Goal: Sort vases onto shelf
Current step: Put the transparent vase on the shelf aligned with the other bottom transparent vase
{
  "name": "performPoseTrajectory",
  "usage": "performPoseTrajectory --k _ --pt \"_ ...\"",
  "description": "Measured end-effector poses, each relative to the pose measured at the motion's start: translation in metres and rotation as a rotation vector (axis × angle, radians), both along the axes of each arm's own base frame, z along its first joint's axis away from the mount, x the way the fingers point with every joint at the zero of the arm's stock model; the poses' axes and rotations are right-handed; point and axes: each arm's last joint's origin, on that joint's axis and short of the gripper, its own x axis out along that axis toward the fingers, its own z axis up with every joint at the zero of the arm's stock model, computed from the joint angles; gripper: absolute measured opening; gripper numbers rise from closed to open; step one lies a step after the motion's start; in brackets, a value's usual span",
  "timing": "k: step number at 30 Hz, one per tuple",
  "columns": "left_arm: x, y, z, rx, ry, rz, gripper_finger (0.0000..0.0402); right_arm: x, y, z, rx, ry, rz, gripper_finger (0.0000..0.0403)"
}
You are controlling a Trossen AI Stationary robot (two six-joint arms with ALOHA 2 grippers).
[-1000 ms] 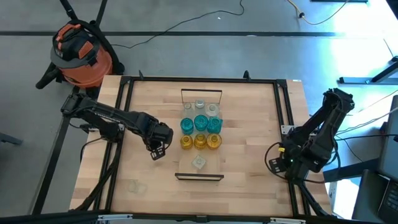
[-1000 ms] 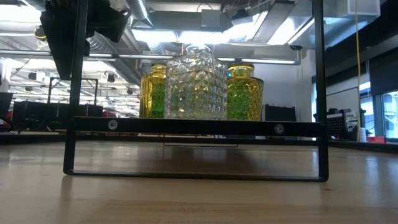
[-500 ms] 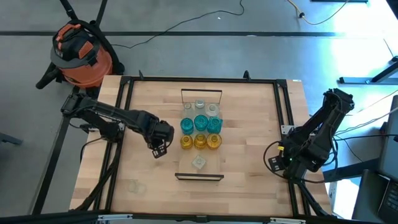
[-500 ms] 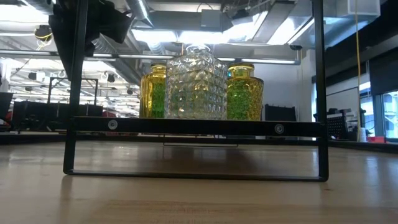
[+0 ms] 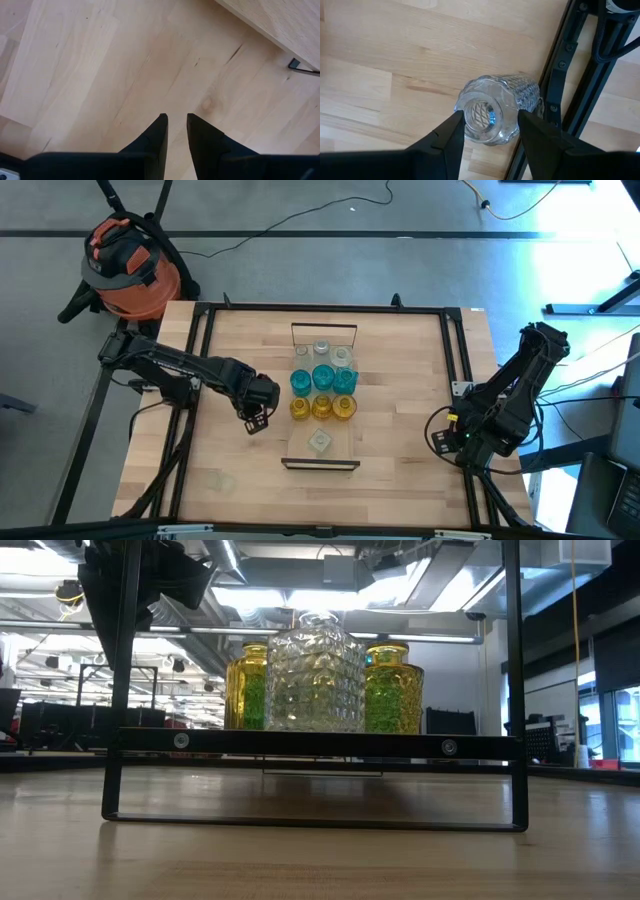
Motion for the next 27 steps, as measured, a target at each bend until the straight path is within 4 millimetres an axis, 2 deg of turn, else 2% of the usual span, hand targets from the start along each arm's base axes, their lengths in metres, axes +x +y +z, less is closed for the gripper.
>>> performPoseTrajectory --k 6,17,27 --pt "0.000 0.000 0.000 -0.006 0.001 -0.001 0.0064 -0.001 -0.001 0.000 -0.006 0.010 -0.007 0.0170" --pt "0.000 -0.001 0.000 -0.019 0.003 -0.003 0.0064 -0.002 -0.005 0.014 -0.053 -0.004 -0.002 0.0170" --pt "0.001 -0.001 0.000 -0.021 -0.006 -0.003 0.0064 -0.003 -0.005 0.014 -0.046 0.010 0.001 0.0170"
